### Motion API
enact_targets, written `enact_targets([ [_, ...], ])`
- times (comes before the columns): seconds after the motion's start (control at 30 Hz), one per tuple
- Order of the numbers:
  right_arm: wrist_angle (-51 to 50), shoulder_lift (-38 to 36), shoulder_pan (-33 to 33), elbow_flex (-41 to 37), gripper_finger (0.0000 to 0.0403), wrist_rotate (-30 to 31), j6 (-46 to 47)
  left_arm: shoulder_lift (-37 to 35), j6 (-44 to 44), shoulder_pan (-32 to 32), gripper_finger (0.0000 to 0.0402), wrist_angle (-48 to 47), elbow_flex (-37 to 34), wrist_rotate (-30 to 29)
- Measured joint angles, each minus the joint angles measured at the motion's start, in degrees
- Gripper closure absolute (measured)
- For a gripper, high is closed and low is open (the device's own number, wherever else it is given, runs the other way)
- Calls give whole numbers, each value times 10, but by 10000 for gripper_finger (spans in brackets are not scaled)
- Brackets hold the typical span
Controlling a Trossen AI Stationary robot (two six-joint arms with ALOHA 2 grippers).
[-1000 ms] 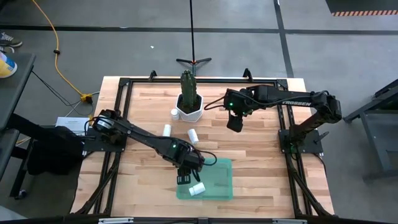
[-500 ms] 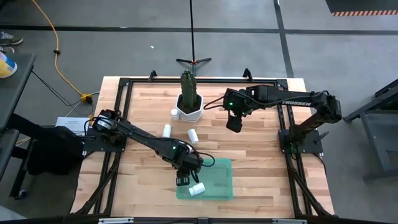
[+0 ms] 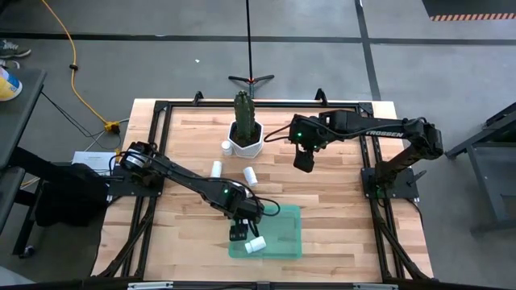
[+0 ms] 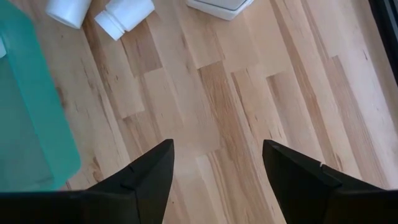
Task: Pick and place pill bottles into a basket
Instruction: Put the white pill bottle into the green bin
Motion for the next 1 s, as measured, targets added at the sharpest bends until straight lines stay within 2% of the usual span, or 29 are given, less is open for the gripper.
enact_targets([
  [0.13, 0, 0, 0, 0, 167, -2, 0, 0, 15, 4, 86, -20, 28, 0],
  [0.33, 2, 0, 0, 0, 166, -10, 1, 0, 49, 21, 76, -95, 125, -23],
  [0.57, 4, 0, 0, 0, 167, -19, 14, -1, 74, 39, 62, -280, 255, -101],
  [0.67, 12, 0, 0, 0, 166, -37, 27, -1, 70, 41, 64, -363, 289, -132],
  [0.8, 28, 0, 8, 0, 166, -45, 59, -14, 55, 42, 66, -429, 296, -168],
  [0.9, 70, 0, 25, -9, 166, -48, 81, -42, 53, 41, 65, -426, 276, -183],
  [1.0, 108, 0, 43, -23, 167, -50, 101, -81, 49, 41, 65, -418, 261, -223],
])
